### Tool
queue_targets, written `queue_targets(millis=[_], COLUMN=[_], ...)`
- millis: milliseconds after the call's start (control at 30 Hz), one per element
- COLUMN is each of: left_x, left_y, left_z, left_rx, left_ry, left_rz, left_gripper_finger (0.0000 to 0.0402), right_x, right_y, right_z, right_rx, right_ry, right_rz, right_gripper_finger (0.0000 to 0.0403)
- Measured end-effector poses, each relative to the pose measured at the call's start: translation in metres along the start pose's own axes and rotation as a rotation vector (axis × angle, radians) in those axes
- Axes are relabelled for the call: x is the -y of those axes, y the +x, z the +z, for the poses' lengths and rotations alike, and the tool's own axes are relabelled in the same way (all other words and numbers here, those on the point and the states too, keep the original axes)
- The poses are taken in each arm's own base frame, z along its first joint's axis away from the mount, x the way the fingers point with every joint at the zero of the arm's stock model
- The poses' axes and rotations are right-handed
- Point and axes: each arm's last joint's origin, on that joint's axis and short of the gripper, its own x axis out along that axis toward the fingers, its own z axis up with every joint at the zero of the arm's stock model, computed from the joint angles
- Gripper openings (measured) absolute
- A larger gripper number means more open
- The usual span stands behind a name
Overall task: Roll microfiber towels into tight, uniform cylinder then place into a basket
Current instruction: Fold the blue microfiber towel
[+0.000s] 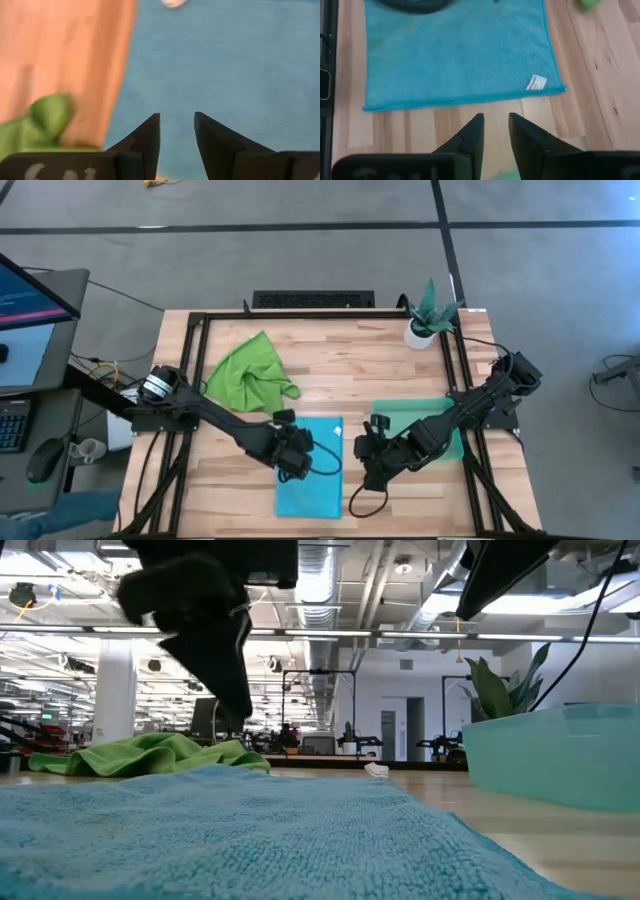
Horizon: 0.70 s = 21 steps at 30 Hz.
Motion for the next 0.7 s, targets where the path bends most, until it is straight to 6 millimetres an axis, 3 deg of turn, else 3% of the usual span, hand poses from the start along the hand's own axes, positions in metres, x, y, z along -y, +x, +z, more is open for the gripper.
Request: queue_targets(millis=[233, 700], left_x=[-0.018, -0.067], left_y=[0.034, 0.073], left_z=[0.002, -0.01], left_rx=[0.027, -0.079], left_ry=[-0.011, -0.068], left_rz=[-0.158, -0.195], left_gripper_finger=[0.0114, 0.0114], right_x=[-0.002, -0.017], right_y=[-0.001, -0.009], right_z=[-0.001, -0.011], right_rx=[0.0, 0.043], right_ry=[-0.001, 0.005], right_rz=[0.004, -0.012], right_gripper_finger=[0.0111, 0.0111])
